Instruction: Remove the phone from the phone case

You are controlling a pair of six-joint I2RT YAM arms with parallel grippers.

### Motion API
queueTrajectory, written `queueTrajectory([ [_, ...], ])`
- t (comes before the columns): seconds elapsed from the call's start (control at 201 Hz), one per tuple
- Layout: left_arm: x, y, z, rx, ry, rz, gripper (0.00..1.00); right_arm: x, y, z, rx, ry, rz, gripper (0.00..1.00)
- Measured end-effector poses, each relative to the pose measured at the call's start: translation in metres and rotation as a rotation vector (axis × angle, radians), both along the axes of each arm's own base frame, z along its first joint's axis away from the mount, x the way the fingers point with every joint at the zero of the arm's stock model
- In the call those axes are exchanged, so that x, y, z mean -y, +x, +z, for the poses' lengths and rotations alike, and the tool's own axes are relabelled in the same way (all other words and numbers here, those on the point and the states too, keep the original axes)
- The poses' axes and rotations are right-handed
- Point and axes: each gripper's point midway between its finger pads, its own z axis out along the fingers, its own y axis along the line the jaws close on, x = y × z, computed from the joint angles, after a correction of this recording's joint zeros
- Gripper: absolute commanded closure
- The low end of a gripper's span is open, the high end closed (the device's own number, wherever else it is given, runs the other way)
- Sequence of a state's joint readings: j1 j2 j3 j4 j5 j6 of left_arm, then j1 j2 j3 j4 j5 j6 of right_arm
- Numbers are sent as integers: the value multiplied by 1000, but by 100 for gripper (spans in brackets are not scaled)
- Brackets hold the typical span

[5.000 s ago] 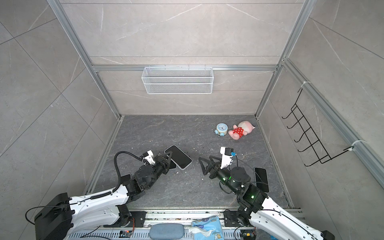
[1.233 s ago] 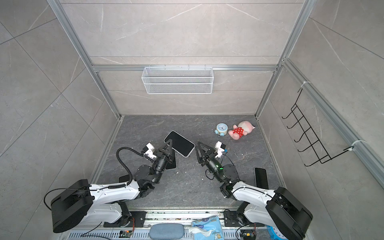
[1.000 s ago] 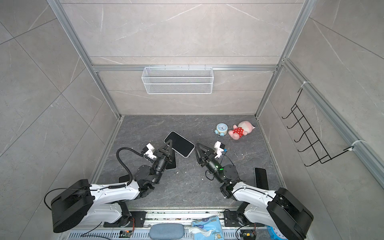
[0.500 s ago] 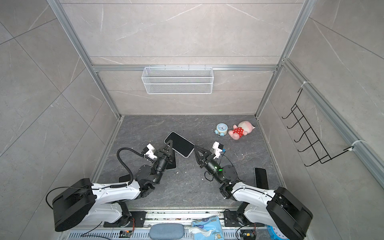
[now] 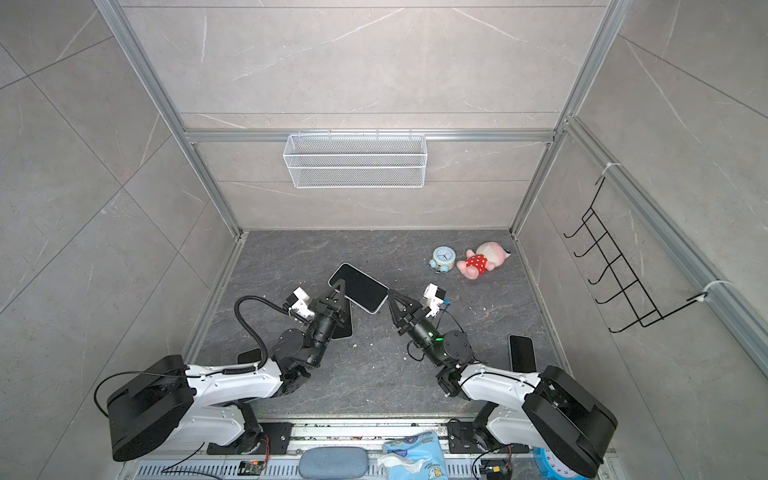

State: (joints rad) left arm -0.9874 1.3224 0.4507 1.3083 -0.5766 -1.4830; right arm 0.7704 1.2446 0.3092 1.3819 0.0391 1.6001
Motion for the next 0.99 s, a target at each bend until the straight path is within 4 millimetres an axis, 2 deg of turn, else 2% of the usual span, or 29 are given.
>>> queueTrajectory([
  [0.174, 4, 5, 15, 13, -24, 13, 100, 4, 8, 15, -6, 85, -27, 97],
  [0.364, 5, 10, 46, 50, -94, 32, 100, 5, 15, 54, 38, 182, -46, 95],
  [0.633, 5, 15, 79, 91, -170, 54, 100, 4, 24, 92, 80, 288, -50, 96],
  [0.757, 5, 16, 86, 99, -185, 55, 100, 5, 25, 98, 85, 316, -44, 97],
  [0.991, 10, 21, 83, 90, -180, 66, 100, 9, 32, 93, 54, 351, -62, 98],
])
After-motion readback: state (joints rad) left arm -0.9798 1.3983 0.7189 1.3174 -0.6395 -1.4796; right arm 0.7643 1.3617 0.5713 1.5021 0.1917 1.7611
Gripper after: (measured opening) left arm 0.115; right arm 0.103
